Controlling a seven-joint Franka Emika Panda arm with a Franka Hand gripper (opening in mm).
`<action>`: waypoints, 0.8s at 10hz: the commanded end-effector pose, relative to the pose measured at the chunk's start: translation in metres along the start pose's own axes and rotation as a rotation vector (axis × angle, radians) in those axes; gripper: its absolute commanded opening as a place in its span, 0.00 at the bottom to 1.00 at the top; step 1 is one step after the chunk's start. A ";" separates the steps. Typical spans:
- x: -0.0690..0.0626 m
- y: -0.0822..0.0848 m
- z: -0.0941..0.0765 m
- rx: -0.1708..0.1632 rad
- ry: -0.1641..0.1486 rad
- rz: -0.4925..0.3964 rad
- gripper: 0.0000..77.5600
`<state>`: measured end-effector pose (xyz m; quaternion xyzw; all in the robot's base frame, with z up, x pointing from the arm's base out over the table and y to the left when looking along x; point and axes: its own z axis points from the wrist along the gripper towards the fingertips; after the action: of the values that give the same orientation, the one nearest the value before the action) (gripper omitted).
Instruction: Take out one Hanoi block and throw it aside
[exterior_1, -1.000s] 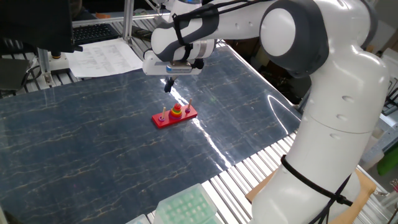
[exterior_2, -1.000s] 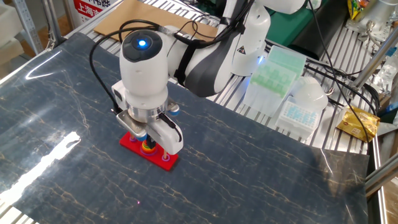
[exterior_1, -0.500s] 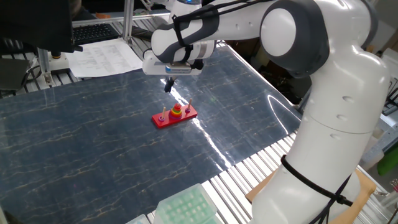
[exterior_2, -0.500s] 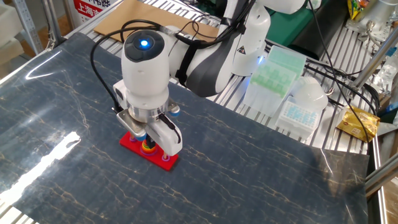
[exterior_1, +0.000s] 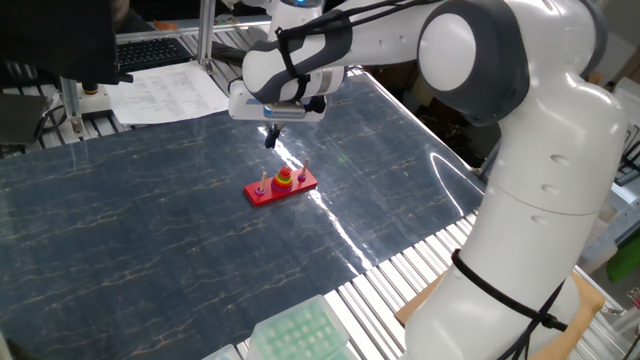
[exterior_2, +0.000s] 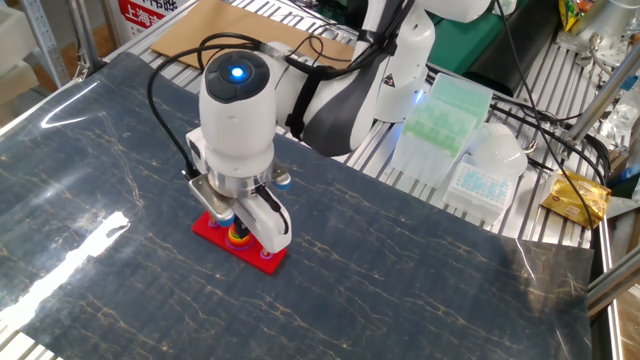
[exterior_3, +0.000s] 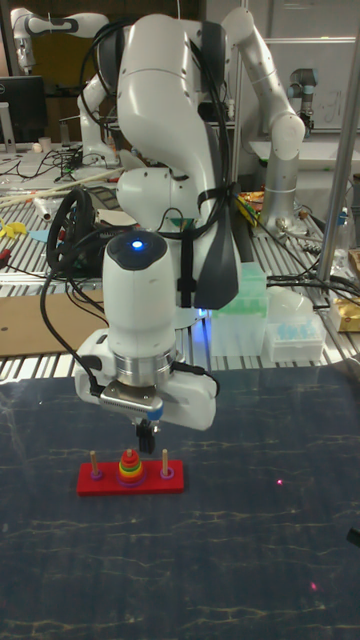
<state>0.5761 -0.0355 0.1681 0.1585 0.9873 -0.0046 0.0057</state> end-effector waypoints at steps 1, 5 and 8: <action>0.007 -0.004 0.001 0.001 -0.007 -0.025 0.00; 0.023 -0.025 0.016 -0.005 -0.024 -0.050 0.00; 0.029 -0.035 0.020 -0.012 -0.020 -0.050 0.00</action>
<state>0.5493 -0.0477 0.1529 0.1358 0.9906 -0.0048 0.0120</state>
